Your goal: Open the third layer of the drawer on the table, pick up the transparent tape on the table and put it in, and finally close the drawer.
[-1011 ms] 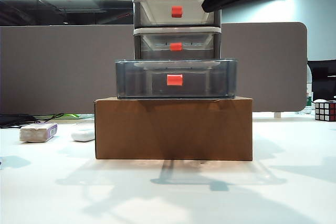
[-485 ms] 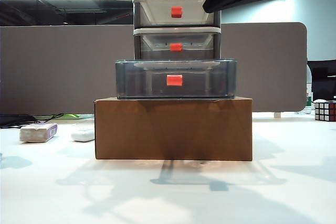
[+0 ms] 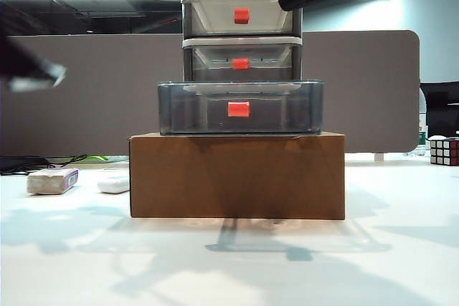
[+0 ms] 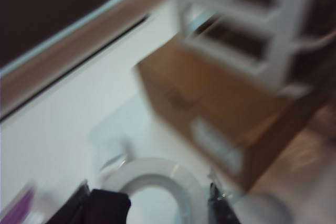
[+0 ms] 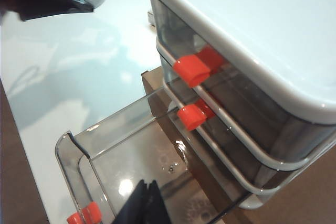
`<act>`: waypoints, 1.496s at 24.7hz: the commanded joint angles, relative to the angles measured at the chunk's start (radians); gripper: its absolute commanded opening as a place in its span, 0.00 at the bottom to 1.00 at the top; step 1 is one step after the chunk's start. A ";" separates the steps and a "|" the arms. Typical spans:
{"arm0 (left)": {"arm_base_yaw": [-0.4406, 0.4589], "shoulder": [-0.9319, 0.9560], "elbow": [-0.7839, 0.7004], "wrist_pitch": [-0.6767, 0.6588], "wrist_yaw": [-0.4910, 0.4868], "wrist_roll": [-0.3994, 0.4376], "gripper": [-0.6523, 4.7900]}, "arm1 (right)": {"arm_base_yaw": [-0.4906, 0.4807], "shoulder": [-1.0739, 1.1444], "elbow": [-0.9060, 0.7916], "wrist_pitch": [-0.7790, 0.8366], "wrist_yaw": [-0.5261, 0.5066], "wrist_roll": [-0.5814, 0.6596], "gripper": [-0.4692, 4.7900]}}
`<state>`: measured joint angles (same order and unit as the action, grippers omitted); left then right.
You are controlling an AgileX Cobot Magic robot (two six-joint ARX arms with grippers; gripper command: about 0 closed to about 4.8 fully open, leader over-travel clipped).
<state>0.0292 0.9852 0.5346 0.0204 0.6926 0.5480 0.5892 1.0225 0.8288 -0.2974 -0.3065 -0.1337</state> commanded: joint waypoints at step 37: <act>-0.793 0.286 0.158 0.190 -0.401 -0.273 0.77 | -0.014 -0.121 0.005 -0.048 0.013 0.002 0.08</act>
<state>-0.7628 1.2743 0.6865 0.2016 0.2863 0.2878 0.5747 0.9070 0.8295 -0.3538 -0.2951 -0.1322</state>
